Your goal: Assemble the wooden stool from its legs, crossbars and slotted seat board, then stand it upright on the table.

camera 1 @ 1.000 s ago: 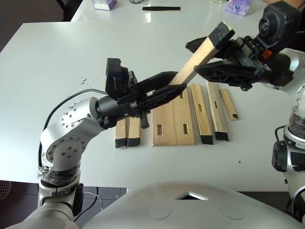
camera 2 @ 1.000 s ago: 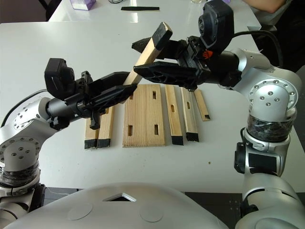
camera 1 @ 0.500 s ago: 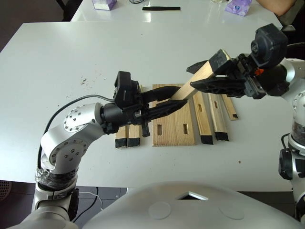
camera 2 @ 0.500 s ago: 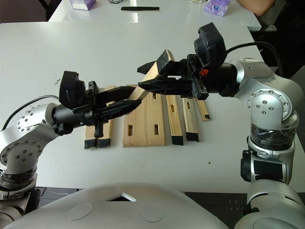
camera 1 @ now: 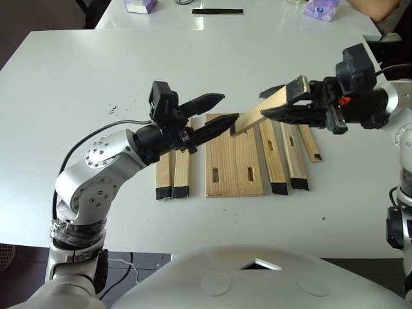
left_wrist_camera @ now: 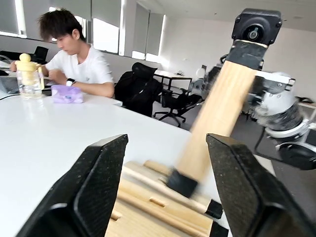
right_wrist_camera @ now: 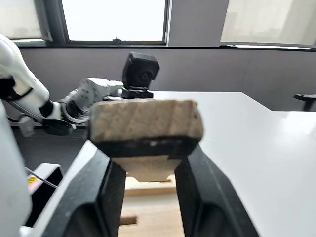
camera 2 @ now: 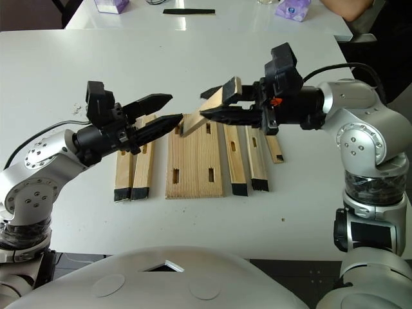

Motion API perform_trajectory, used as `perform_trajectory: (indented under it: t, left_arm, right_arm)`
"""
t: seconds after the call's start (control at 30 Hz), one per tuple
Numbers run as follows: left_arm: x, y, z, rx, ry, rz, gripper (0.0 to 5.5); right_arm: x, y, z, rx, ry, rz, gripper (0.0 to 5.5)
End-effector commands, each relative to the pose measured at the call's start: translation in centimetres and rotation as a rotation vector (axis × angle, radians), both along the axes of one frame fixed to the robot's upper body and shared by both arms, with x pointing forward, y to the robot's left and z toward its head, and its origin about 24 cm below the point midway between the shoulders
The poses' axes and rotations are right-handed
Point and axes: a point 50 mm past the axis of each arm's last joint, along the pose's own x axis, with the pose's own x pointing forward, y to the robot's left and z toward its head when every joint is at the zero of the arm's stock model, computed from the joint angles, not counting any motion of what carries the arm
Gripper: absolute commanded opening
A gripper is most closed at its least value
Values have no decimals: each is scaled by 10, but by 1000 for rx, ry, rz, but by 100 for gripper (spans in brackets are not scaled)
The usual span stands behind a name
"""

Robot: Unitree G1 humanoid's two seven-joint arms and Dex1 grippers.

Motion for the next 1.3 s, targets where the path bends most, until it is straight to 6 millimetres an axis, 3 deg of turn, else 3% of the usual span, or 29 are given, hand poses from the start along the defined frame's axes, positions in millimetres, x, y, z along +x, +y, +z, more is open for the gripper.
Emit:
perform_trajectory:
  t: [0.03,0.13,0.23,0.53,0.67,1.03,1.3]
  left_arm:
    - [4,6,-9,27,21,70,292]
    - [4,9,-16,39,38,113,292]
    - [5,11,-22,50,45,138,292]
    - [2,10,-23,46,36,175,292]
    - [4,14,-32,83,70,214,292]
    - [5,12,-34,77,70,211,292]
    - [4,7,-37,86,75,206,292]
  right_arm:
    - [18,-44,-7,-240,-112,-168,128]
    - [25,-70,-27,-397,-116,-201,128]
    - [24,-80,-44,-486,-102,-162,128]
    - [27,-79,-74,-526,-78,-92,128]
    - [20,-81,-87,-529,-50,-82,128]
    - [1,-88,-109,-593,47,4,128]
    - [16,-79,-120,-570,135,7,128]
